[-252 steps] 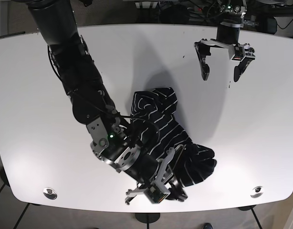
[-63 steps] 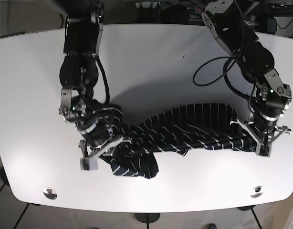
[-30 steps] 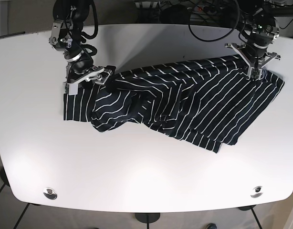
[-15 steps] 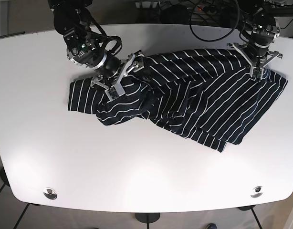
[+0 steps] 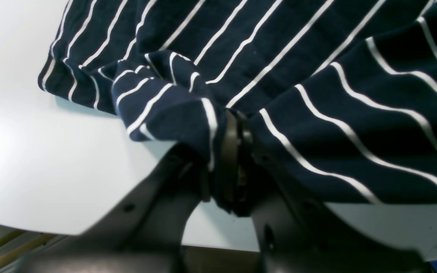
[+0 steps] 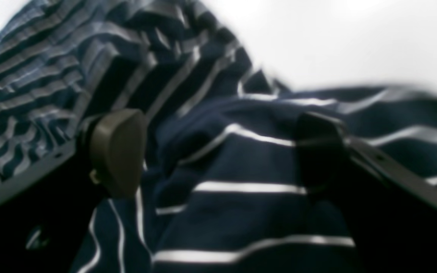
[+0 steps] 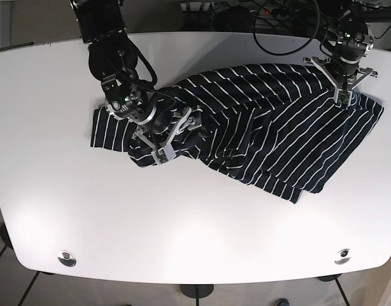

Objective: Fold the T-shirt properly
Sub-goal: 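Regrasp the shirt edge with both grippers and pull it taut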

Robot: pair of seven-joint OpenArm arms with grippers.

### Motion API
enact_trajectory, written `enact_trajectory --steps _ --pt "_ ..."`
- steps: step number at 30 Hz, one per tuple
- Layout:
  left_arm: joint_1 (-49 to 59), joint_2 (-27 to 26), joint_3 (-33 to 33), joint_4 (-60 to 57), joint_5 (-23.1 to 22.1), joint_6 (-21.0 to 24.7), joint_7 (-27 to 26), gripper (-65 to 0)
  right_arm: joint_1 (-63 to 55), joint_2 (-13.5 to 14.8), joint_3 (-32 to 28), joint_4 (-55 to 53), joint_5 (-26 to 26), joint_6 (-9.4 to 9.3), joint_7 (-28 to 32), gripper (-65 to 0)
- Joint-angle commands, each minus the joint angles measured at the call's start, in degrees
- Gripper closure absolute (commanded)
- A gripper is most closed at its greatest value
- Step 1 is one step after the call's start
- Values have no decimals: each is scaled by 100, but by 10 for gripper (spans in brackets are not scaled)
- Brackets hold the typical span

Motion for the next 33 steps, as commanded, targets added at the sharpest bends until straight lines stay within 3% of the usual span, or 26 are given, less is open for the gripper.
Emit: enact_trajectory --steps 1,4,5,7,9,12,16,23,27,33 --pt "-20 -50 -17 95 -34 38 -105 -10 101 -2 22 -53 41 45 121 -575" --pt "-28 -50 -17 95 -34 38 -105 -10 66 -10 40 -70 41 45 138 -347" --pt "-28 -50 -17 95 -34 38 -105 -10 66 -10 40 -70 50 45 138 -198" --pt "-37 -50 -17 95 -34 38 -105 -10 66 -10 40 -61 50 45 138 -19" --pt "-37 -50 -17 95 -42 38 -105 -10 57 -10 58 26 50 45 138 -40" --pt "-46 -50 -17 130 -51 38 -105 -10 -128 78 75 721 15 19 252 -19" --pt "-310 -50 0 139 -60 38 -105 -10 -93 218 655 1574 24 45 314 -19" --pt "-1567 -94 27 139 1 38 -26 -15 1455 218 1578 1073 41 45 332 -21" --pt "-2798 -692 528 104 10 38 756 -15 2554 192 1666 378 50 45 332 -21" --pt "-5681 -1509 1503 -301 1 253 1855 -17 4927 165 1658 -668 59 45 296 -21"
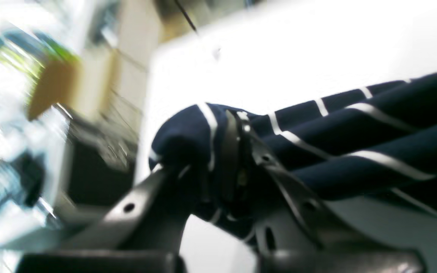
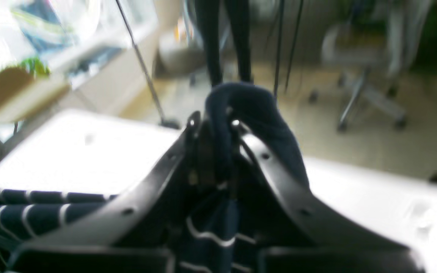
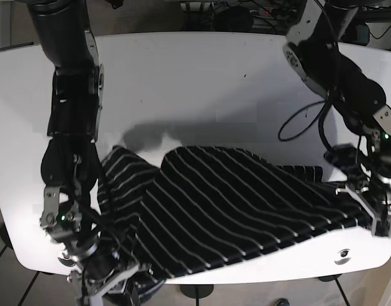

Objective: Fold the T-shirt properly
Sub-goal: 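Regrasp the shirt edge with both grippers and pull it taut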

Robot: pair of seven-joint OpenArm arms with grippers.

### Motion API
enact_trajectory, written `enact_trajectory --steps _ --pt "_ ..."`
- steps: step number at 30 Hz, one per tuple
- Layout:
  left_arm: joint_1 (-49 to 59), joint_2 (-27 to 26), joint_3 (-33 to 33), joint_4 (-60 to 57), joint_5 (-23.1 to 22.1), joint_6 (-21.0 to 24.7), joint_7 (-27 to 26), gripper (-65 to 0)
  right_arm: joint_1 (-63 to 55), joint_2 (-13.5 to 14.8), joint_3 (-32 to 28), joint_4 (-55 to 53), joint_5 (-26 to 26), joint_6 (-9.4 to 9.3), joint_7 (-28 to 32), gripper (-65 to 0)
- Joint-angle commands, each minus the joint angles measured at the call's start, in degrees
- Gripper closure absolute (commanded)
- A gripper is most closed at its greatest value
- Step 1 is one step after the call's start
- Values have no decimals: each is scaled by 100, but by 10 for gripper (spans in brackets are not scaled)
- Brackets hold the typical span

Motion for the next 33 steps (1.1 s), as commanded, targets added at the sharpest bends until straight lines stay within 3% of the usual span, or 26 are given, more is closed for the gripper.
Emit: enact_trajectory --steps 1,4,7,10,13,17,22,27,33 --pt "-875 -286 103 -74 34 70 136 -17 861 -12 31 -105 11 -14 169 -21" --pt "-1736 -611 384 -188 34 35 444 -22 1679 6 67 -192 11 -14 -121 -21" --pt "-1622 -849 586 -30 -10 26 479 -60 1556 94 155 203 -24 -14 -358 -21" --pt "-708 -849 551 348 17 -146 479 -22 475 322 471 695 11 -5 -393 -21" --pt "804 -734 -55 401 -18 -146 452 -3 -1354 384 990 1372 11 39 -376 -21" --pt "2554 -93 -557 392 -18 -146 250 -3 -3605 208 1913 1689 2 645 55 -21" --pt "4506 663 -601 357 8 -146 -1244 -3 -5363 -47 2317 1469 2 1023 583 -21" --pt "5349 892 -627 366 -10 -146 -1315 -1 -6550 -337 2423 1522 11 1032 873 -21" --pt "5763 901 -724 383 -1 -146 -1315 -4 -7042 -372 2423 1601 11 1023 846 -27"
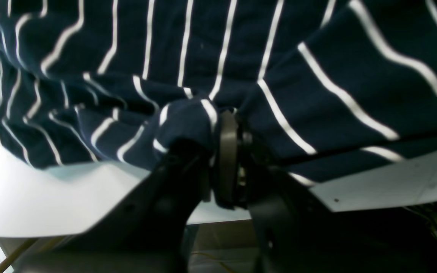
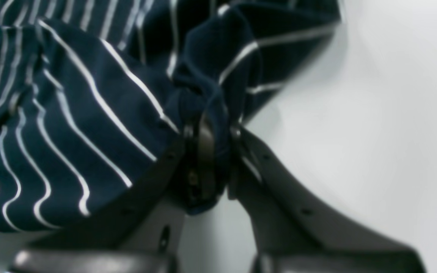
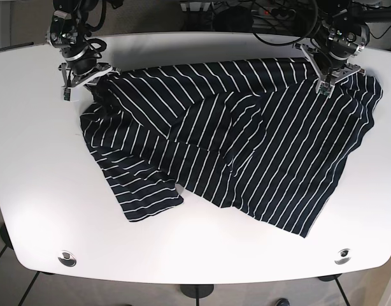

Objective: Fold the T-shirt properly
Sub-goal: 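Regrasp the shirt edge with both grippers and pull it taut, then lift the shirt edge with both grippers toward the robot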

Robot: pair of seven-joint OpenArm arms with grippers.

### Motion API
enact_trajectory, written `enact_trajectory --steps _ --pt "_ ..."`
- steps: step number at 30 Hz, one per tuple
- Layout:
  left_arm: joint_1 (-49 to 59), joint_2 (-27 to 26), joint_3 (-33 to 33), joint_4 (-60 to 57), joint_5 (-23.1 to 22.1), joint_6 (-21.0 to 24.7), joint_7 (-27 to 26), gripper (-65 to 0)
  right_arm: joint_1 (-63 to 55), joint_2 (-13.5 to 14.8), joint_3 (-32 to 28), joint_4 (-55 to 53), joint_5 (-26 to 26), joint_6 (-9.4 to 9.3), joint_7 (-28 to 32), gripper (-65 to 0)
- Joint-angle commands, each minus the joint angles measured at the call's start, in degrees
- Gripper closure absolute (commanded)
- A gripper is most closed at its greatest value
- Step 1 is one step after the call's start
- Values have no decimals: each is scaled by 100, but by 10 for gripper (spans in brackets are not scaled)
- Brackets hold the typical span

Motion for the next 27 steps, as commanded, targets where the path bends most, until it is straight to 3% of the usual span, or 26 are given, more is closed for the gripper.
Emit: enact_trajectory --steps 1,3,6,8,9,17,21,27 --pt "80 -56 -134 130 52 53 -49 -10 -55 56 38 126 20 7 108 -32" --pt "115 -56 -142 121 69 53 -32 -147 -169 56 38 205 20 -2 116 -147" --pt "256 -56 -142 121 69 53 -32 -392 -353 -32 47 433 20 -2 134 -433" --pt "265 -56 -142 121 52 53 -32 -406 -433 -93 47 644 20 -2 143 -620" --pt "256 -56 -142 139 25 53 -32 -399 -433 -102 47 732 20 -11 143 -650" --pt "-729 -48 -125 156 25 53 -23 -396 842 56 434 -41 -77 -28 72 -625" --pt "-1124 -48 -125 156 8 53 -23 -396 1458 276 592 -718 -68 -28 -455 -621" --pt "-1916 -48 -142 77 78 53 -23 -396 1519 153 636 -1008 -59 -28 -631 -620"
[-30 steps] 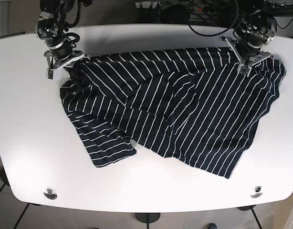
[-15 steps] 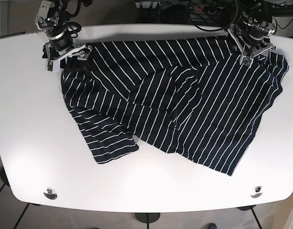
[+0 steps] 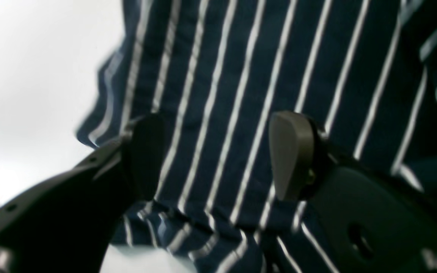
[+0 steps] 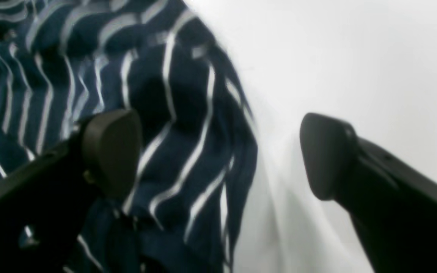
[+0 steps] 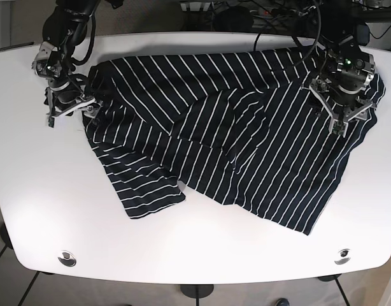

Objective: Fold the T-shirt properly
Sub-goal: 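Lift the shirt edge with both grippers toward the robot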

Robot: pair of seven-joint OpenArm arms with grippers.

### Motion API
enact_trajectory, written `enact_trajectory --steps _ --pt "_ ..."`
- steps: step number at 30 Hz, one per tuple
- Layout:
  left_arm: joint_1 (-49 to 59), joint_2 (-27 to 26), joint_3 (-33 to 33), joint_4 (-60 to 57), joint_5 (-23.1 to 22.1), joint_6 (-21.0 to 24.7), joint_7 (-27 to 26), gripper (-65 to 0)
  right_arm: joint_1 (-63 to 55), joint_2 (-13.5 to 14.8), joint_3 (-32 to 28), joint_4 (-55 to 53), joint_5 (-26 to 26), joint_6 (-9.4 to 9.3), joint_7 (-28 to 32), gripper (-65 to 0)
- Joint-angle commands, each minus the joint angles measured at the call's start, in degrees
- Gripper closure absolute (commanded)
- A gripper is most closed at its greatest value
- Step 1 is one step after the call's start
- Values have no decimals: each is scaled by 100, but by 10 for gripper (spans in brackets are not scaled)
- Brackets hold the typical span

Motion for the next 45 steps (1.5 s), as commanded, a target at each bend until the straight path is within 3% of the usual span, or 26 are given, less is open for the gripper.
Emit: enact_trajectory --steps 1,4,5,7,9,10,11,15,19,20,24,30,32,35,40,42,44,45 --pt "-571 -74 -18 -68 -36 36 -126 -397 46 -134 13 65 39 18 31 -618" --pt "-1459 -136 -18 -692 -36 36 -152 -401 63 -231 4 47 39 18 31 -571" --pt "-1881 -338 0 -1132 -36 788 -152 -401 81 -327 -5 47 39 18 31 -484" --pt "-2470 -549 17 -1949 -62 1702 -152 -406 90 -371 -5 56 39 18 31 -349" --pt "-3261 -813 17 -3171 -71 2379 -152 -458 99 -389 -5 56 39 18 31 -182" --pt "-3613 -997 17 -3875 -71 2493 -161 -503 99 -389 -5 56 39 18 31 -109" --pt "-3903 -1191 17 -4551 -80 2502 -372 -528 151 -389 -5 56 39 18 31 -81" --pt "-4219 -1525 17 -6204 -36 2502 -1602 -581 178 -389 -5 56 39 26 31 -79" --pt "-4360 -1938 35 -7628 -80 2475 -2350 -608 187 -389 -5 56 48 53 31 -79" --pt "-4360 -2008 61 -7831 -80 2449 -2446 -608 187 -389 -5 56 56 62 31 -79" --pt "-4369 -2087 782 -8147 -80 1403 -2578 -604 195 -398 -5 56 74 62 40 -79" --pt "-4369 -1947 1222 -8182 -88 875 -2578 -604 301 -389 -5 56 74 62 49 -79" --pt "-4369 -1911 1230 -8182 -88 664 -2578 -556 310 -389 -5 56 74 62 49 -79" --pt "-4369 -1885 1204 -8182 -88 427 -2605 -422 389 -398 -5 56 74 62 49 -79" --pt "-4325 -1911 1187 -8147 -62 418 -3150 0 424 -398 -5 56 74 62 49 -48" --pt "-4132 -1903 1151 -7998 -106 357 -3027 -10 433 -398 -5 56 56 62 58 -17" --pt "-3569 -1885 782 -7013 -273 36 -2860 0 424 -398 -5 65 65 70 58 -19" --pt "-3147 -1867 659 -6275 -378 36 -2534 0 380 -398 -5 100 74 70 58 -19"
